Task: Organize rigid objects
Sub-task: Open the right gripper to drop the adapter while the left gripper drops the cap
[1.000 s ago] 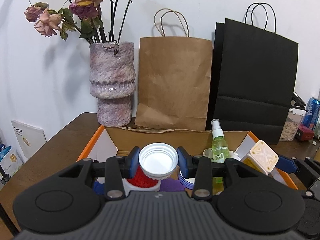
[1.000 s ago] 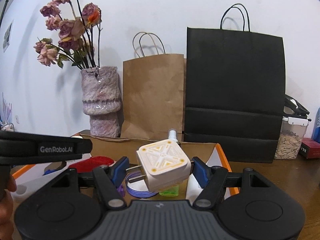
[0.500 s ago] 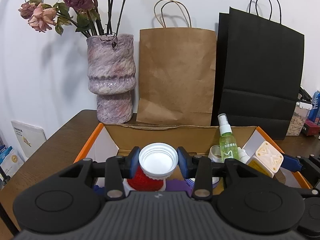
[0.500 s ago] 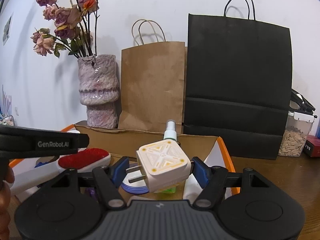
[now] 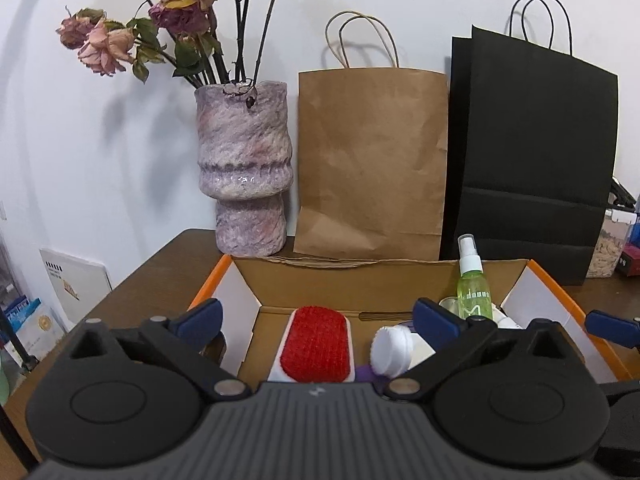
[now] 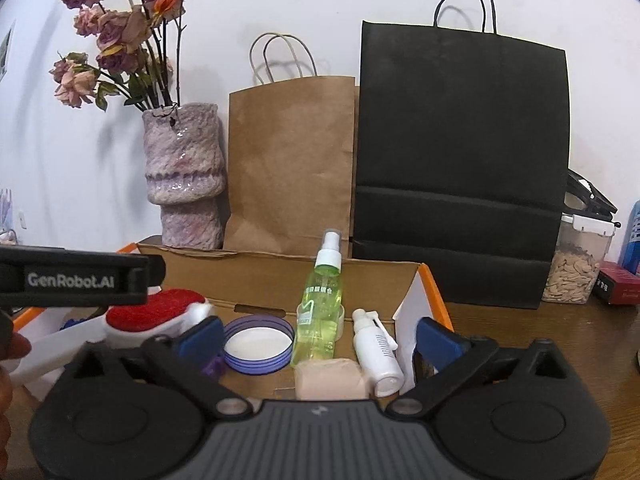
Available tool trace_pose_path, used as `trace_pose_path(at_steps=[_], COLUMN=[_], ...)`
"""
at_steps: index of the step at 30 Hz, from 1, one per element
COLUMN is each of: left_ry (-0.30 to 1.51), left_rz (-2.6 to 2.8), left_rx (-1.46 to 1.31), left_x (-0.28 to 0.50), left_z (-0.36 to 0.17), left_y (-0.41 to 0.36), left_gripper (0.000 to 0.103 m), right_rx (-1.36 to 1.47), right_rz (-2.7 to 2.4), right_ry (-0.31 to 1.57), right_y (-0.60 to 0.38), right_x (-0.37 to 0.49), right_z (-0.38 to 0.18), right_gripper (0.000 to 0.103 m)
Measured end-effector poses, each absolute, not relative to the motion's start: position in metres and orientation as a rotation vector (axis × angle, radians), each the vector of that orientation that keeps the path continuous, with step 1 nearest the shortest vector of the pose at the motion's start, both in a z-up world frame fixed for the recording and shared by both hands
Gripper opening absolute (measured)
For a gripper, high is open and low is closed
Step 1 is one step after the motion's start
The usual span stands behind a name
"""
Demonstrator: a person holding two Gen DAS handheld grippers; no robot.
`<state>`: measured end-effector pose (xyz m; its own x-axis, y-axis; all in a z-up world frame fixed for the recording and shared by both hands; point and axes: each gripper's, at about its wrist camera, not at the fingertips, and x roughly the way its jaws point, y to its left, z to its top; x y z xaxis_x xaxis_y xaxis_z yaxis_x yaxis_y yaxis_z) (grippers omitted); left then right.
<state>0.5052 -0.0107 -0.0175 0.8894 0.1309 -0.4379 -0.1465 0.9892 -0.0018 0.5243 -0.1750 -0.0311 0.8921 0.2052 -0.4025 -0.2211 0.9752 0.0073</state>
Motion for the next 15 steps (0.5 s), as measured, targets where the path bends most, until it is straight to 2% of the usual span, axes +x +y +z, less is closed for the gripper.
trace_pose_path(at_steps=[15], left_ry=[0.448], left_rz=[0.147], left_rx=[-0.038], left_x=[0.5031], left_z=[-0.0159], left_y=[-0.0095], left_gripper=[0.103], right_rx=[-0.040], right_rz=[0.220], right_ry=[0.407], right_y=[-0.1758], right_x=[0.5238], right_z=[-0.0301], right_gripper=[0.103])
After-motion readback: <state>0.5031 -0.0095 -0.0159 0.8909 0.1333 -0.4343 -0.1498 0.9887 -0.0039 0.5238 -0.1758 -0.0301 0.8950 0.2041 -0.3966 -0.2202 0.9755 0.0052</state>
